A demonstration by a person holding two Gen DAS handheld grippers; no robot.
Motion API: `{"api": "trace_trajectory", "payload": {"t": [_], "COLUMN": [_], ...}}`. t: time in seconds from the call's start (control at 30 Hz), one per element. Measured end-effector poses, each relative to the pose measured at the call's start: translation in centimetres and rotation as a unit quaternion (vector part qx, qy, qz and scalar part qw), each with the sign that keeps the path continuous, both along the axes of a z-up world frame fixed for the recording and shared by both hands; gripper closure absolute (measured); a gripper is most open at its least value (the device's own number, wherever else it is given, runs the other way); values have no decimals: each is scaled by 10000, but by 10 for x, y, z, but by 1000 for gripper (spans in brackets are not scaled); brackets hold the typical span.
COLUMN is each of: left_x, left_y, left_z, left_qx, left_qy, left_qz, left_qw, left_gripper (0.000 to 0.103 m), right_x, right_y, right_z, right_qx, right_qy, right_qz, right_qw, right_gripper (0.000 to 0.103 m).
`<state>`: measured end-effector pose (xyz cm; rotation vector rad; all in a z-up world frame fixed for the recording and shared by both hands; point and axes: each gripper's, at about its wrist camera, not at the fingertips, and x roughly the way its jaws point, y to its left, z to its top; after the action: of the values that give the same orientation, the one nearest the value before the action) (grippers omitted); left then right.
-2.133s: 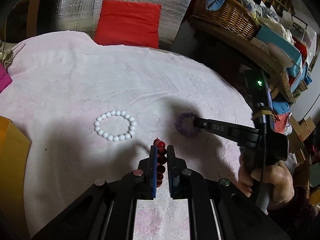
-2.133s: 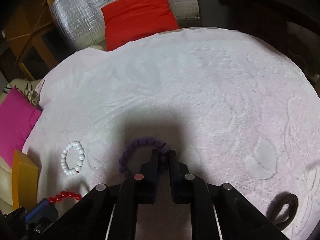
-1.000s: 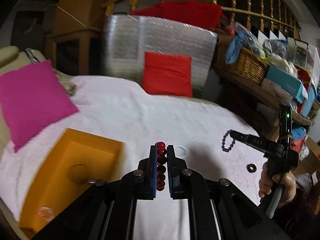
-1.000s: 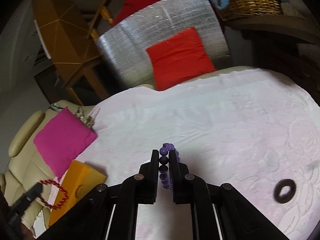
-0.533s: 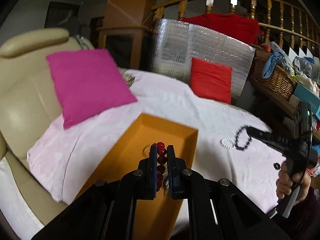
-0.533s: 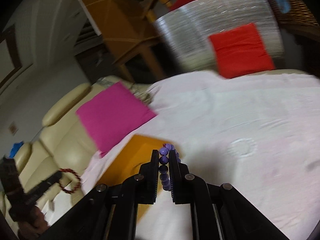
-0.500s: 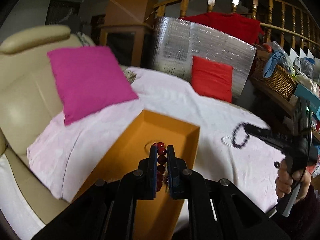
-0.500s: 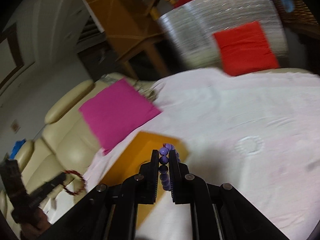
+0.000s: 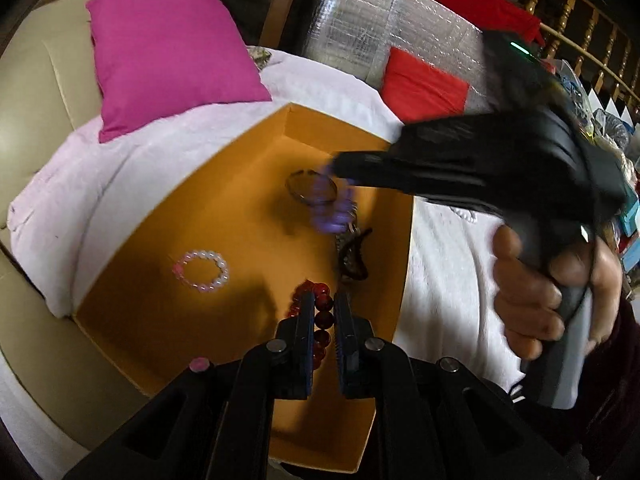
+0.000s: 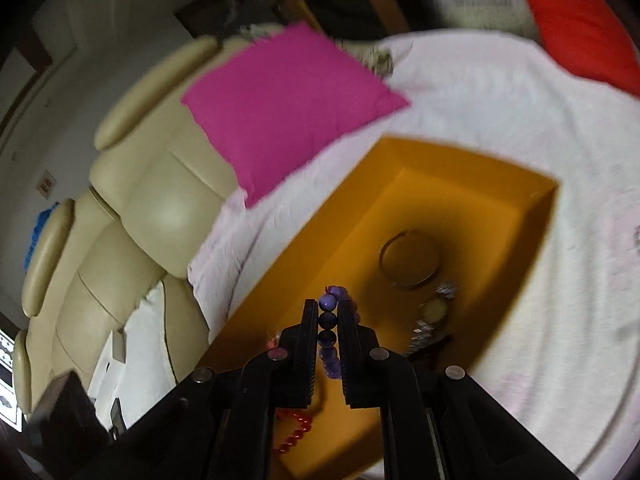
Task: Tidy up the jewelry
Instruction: 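Carry red bracelet into the box with left tool while right tool drops purple bracelet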
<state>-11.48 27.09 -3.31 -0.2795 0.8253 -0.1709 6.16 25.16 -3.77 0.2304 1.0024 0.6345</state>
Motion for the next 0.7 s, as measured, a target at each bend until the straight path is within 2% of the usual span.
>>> {"api": "trace_trajectory", "payload": {"t": [0.2, 0.27, 0.37, 0.43, 0.53, 0.7], "left_x": [10, 11, 14, 12, 12, 14], "left_y": [-3, 0, 5, 9, 11, 2], "left_z": [-13, -19, -20, -15, -5, 6], "left_qx": [-109, -66, 50, 161, 311, 443], "left_qy": [168, 264, 320, 218, 50, -6], "left_qz": [-105, -25, 98, 198, 298, 297], "left_qw": [9997, 9996, 9994, 9994, 9991, 9986], "left_gripper": [94, 94, 84, 66, 63, 62], "right_x": [24, 30, 39, 39, 32, 14], "right_y": [39, 44, 43, 27, 2, -68], "right_z": [-21, -23, -26, -21, -6, 20], "right_qx": [-75, -136, -143, 22, 116, 232], "right_qy": [437, 463, 558, 522, 204, -199], "right_qz": [265, 197, 132, 19, -160, -691], "right_qw": [9987, 9986, 9983, 9986, 9996, 9971], "right_gripper": [92, 91, 83, 71, 71, 71]}}
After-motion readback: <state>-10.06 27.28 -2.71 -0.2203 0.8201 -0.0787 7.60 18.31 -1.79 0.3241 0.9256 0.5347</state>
